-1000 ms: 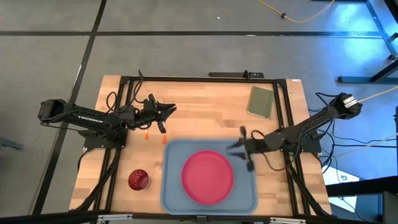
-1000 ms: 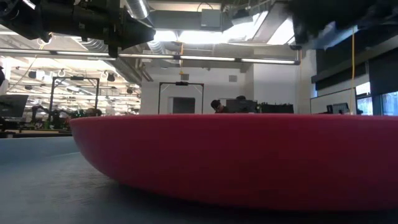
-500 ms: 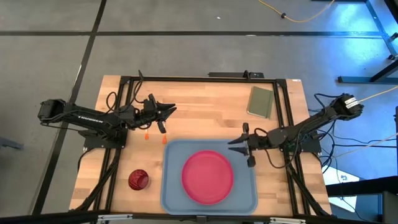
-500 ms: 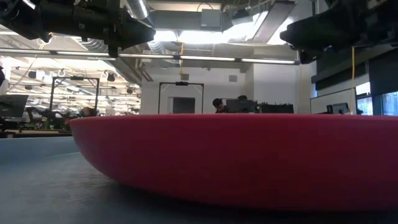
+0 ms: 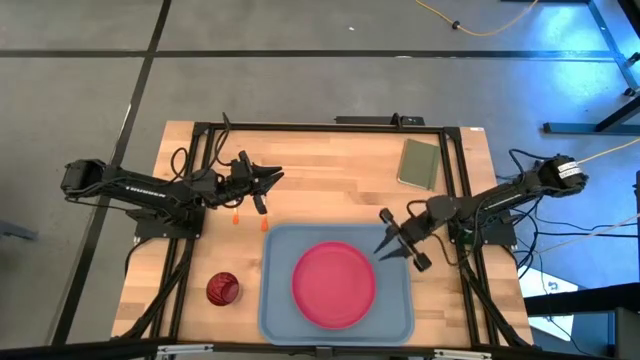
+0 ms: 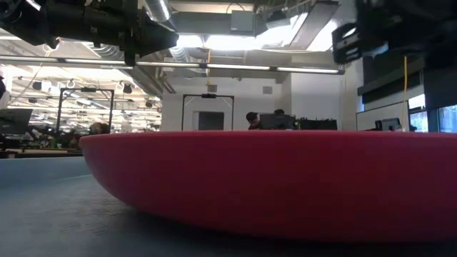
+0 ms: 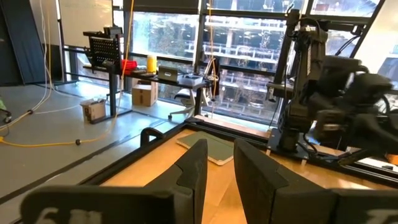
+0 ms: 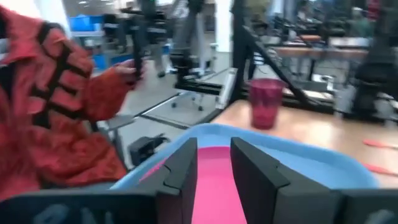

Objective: Pick and place plate/cup/fork/spoon on tray
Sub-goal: Put the orange fork on the blue tray to the left of the pink plate

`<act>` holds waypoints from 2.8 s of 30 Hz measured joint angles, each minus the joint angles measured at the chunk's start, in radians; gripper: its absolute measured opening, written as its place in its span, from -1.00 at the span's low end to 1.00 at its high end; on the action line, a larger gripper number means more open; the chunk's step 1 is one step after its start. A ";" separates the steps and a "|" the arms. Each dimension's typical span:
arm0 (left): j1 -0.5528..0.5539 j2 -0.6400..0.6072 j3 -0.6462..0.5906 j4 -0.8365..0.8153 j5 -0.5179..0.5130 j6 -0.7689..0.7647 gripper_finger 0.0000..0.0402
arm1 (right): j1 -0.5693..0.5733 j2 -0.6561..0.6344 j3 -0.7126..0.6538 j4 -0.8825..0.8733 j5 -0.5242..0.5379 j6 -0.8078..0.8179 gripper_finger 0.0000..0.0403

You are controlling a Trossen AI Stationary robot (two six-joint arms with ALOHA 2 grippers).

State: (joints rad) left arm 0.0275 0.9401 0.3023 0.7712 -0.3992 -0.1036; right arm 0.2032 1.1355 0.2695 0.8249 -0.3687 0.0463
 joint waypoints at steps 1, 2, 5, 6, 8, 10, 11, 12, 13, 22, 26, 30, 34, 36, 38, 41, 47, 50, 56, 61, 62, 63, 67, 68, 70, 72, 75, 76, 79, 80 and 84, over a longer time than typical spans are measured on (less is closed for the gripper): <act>0.000 0.000 0.000 0.000 0.000 0.000 -0.64 | -0.020 0.000 0.000 0.001 0.000 0.001 -0.50; 0.000 0.000 0.000 0.000 0.000 0.000 -0.64 | -0.042 0.000 0.000 0.001 -0.006 0.000 -0.50; 0.000 0.000 0.000 0.000 0.000 -0.001 -0.64 | -0.108 0.000 0.001 -0.045 -0.055 0.008 -0.50; 0.000 0.000 0.000 0.000 0.000 -0.001 -0.64 | -0.132 -0.002 0.001 -0.091 -0.062 0.027 -0.50; -0.001 0.000 0.000 0.000 0.000 -0.003 -0.64 | -0.179 -0.004 0.001 -0.182 -0.069 0.080 -0.50; -0.006 0.000 0.000 0.000 0.000 -0.003 -0.64 | -0.214 -0.013 0.000 -0.219 -0.079 0.131 -0.50; -0.008 0.000 0.000 0.000 0.000 -0.002 -0.64 | -0.228 -0.023 0.000 -0.228 -0.102 0.142 -0.50; -0.010 0.000 0.000 0.000 0.000 -0.001 -0.64 | -0.240 -0.034 0.000 -0.229 -0.134 0.154 -0.50; -0.011 0.000 0.000 0.000 0.000 -0.001 -0.64 | -0.249 -0.049 0.000 -0.230 -0.172 0.154 -0.50; -0.011 0.000 0.000 0.000 0.000 0.000 -0.64 | -0.274 -0.262 0.001 -0.447 -0.150 0.104 -0.50; -0.011 0.000 0.000 0.000 0.000 0.001 -0.64 | -0.269 -0.352 -0.046 -0.490 -0.024 0.103 -0.50; -0.011 0.000 0.000 0.000 0.000 0.001 -0.64 | -0.269 -0.447 -0.166 -0.400 -0.010 0.142 -0.50; -0.011 0.000 0.000 0.000 0.000 0.001 -0.64 | -0.268 -0.536 -0.263 -0.260 -0.012 0.163 -0.50; -0.011 0.000 0.000 0.000 0.000 0.001 -0.64 | -0.267 -0.576 -0.255 -0.293 -0.014 0.155 -0.50; -0.011 0.000 0.000 0.000 0.000 0.001 -0.64 | -0.267 -0.602 -0.254 -0.317 -0.012 0.135 -0.50; -0.011 0.000 0.000 0.000 0.000 0.001 -0.64 | -0.267 -0.641 -0.254 -0.396 0.035 0.131 -0.50; -0.011 0.000 0.000 0.000 0.000 0.001 -0.64 | -0.267 -0.715 -0.254 -0.528 0.139 0.134 -0.50; -0.011 0.000 0.000 0.000 0.000 0.001 -0.64 | -0.267 -0.758 -0.254 -0.545 0.139 0.106 -0.50; -0.011 0.000 0.000 0.000 0.000 0.001 -0.64 | -0.267 -0.873 -0.253 -0.692 0.140 0.108 -0.50; -0.011 0.000 0.000 0.000 0.000 0.001 -0.64 | -0.267 -0.959 -0.253 -0.771 0.140 0.106 -0.50; -0.011 0.000 0.000 0.000 0.000 0.001 -0.64 | -0.267 -0.972 -0.253 -0.793 0.141 0.105 -0.50; -0.011 0.000 0.000 0.000 0.000 0.001 -0.64 | -0.267 -0.979 -0.252 -0.799 0.151 0.103 -0.50; -0.011 0.000 0.000 0.000 0.000 0.001 -0.64 | -0.267 -0.991 -0.236 -0.844 0.168 0.070 -0.50; -0.011 0.000 0.000 0.000 0.000 0.001 -0.64 | -0.267 -0.990 -0.235 -0.849 0.167 0.062 -0.50; -0.011 0.000 0.000 0.000 0.000 0.001 -0.64 | -0.267 -0.990 -0.235 -0.846 0.167 0.091 -0.50; -0.011 0.000 0.000 0.000 0.000 0.001 -0.64 | -0.267 -0.990 -0.235 -0.843 0.167 0.189 -0.50; -0.011 0.000 0.000 0.000 0.000 0.001 -0.64 | -0.267 -0.990 -0.235 -0.843 0.166 0.301 -0.50; -0.011 0.000 0.000 0.000 0.000 0.001 -0.64 | -0.267 -0.990 -0.235 -0.843 0.167 0.321 -0.50; -0.011 0.000 0.000 0.001 0.031 0.001 -0.64 | -0.267 -0.990 -0.235 -0.843 0.167 0.342 -0.50; -0.011 0.000 0.000 0.003 0.042 0.001 -0.64 | -0.267 -0.990 -0.235 -0.843 0.167 0.339 -0.50; -0.011 0.000 0.000 0.006 0.049 0.000 -0.64 | -0.267 -0.990 -0.235 -0.843 0.167 0.341 -0.50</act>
State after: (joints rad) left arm 0.0166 0.9403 0.3023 0.7771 -0.3497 -0.1038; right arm -0.0643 0.1459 0.0341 -0.0181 -0.2020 0.3872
